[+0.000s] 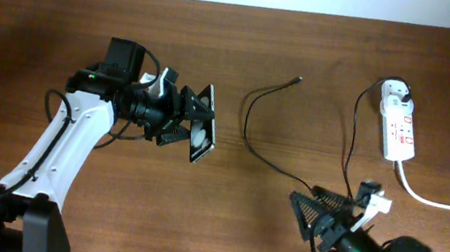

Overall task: Plug charger to phone and switch on socket
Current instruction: 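Bring the right gripper to the phone and grasp its edge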

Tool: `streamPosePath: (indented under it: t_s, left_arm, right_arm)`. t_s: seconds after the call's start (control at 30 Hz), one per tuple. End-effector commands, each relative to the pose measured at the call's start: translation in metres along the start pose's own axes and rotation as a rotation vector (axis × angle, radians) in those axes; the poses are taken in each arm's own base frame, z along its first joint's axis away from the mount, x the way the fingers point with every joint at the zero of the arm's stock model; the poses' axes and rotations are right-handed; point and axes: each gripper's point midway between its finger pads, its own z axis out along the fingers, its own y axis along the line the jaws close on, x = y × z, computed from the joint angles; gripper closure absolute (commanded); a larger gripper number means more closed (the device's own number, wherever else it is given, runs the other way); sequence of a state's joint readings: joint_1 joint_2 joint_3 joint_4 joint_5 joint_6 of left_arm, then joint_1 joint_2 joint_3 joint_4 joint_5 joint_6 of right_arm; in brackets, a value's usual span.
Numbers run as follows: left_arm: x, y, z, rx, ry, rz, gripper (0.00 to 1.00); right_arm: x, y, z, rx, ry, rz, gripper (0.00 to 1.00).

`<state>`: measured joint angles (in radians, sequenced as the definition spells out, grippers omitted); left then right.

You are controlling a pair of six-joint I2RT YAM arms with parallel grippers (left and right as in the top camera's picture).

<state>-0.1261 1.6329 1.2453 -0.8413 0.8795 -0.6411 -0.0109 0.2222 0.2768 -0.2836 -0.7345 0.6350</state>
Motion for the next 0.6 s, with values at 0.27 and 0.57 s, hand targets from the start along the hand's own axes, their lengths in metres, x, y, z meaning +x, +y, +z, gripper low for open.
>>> streamPosePath:
  t_s: [0.27,0.57]
  left_arm:
    - [-0.004,-0.006,0.000,0.024,-0.008,-0.032,0.43]
    - [-0.007,-0.008,0.000,0.027,-0.016,-0.041,0.42]
  right_arm:
    - [-0.039,0.065,0.059,0.130,0.177,-0.133,0.01]
    - [0.042,0.099,0.158,0.207,0.142,-0.353,0.01]
